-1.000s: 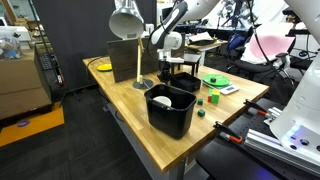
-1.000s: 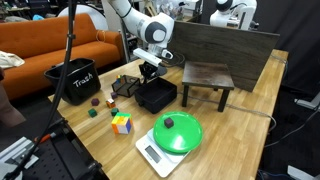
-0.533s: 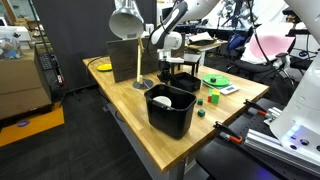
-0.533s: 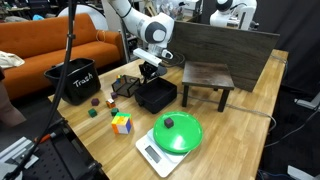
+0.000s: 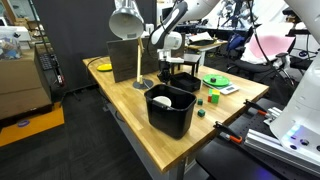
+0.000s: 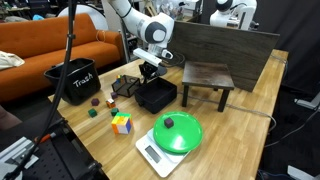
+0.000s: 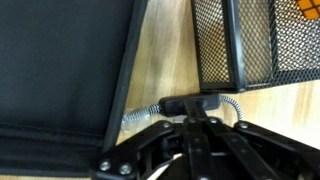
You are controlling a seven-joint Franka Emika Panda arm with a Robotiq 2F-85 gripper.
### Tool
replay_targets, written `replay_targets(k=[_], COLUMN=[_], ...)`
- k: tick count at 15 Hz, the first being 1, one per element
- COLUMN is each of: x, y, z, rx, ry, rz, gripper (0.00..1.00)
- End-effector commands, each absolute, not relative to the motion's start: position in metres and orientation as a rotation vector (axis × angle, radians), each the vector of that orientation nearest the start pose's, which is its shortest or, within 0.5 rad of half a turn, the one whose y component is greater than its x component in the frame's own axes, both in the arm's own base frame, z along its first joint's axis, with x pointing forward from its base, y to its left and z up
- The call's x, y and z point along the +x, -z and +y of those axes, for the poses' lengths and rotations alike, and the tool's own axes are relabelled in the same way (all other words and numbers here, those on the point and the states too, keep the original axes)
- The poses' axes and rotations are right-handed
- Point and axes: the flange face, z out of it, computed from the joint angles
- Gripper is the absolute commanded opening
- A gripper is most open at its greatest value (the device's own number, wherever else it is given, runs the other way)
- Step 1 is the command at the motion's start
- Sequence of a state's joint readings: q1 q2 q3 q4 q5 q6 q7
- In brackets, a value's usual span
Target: Turn on the desk lamp
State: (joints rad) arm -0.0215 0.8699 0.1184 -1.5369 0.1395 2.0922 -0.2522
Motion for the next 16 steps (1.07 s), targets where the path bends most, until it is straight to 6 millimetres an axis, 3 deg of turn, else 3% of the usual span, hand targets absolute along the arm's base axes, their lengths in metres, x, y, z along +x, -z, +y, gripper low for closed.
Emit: replay_targets(k=[1, 16], x=[0.66, 0.615], y=[-0.121, -0.131], z=[0.063, 0.09], rx=[-2.874, -2.948], ry=[-0.417, -0.294], rz=[-0.346, -0.456], gripper=[0.0, 0.0])
